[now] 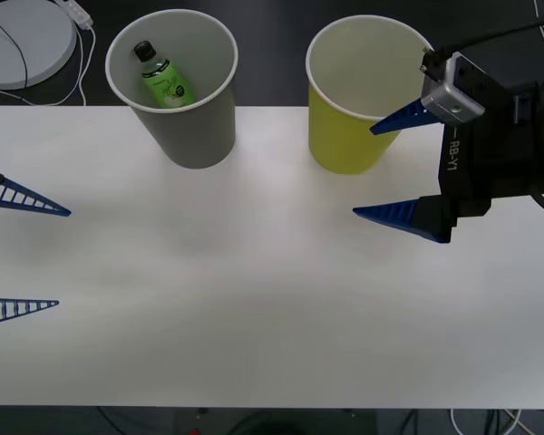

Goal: Put the can into the green bin and the plastic bottle into the gray bin

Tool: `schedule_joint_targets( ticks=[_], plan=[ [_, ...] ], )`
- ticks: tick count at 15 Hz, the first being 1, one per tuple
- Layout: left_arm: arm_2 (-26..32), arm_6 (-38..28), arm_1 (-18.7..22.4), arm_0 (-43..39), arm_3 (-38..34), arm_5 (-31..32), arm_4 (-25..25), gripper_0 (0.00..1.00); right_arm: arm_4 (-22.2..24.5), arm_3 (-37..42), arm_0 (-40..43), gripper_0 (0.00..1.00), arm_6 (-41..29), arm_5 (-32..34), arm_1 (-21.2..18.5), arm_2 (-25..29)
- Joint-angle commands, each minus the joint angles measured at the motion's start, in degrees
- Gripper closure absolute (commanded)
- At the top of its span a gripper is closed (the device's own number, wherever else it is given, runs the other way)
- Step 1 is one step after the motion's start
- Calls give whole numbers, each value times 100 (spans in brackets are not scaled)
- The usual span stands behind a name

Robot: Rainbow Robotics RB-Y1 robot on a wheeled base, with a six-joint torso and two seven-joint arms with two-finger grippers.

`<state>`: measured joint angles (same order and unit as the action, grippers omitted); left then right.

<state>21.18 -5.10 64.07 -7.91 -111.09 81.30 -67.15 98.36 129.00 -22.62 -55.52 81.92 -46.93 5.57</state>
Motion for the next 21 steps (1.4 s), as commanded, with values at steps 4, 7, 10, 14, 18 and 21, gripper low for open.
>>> schedule_joint_targets(
  ticks=[4, 7, 10, 14, 18, 21],
  plan=[
    [0, 0, 0, 0, 0, 0, 0, 0, -590, -6, 1085, 0, 1412, -27, -27, 664],
    [0, 0, 0, 0, 0, 0, 0, 0, -792, 2, 1515, 0, 2150, -97, -36, 866],
    [0, 0, 0, 0, 0, 0, 0, 0, -977, -6, 1858, 0, 2845, -387, -115, 946],
    [0, 0, 0, 0, 0, 0, 0, 0, -1240, 2, 2148, 0, 3434, -607, -247, 1007],
    [0, 0, 0, 0, 0, 0, 0, 0, -1399, 2, 2403, 0, 3434, -616, -405, 1148],
    [0, 0, 0, 0, 0, 0, 0, 0, -1513, 2, 2702, 0, 3355, -616, -590, 1376]
  ],
)
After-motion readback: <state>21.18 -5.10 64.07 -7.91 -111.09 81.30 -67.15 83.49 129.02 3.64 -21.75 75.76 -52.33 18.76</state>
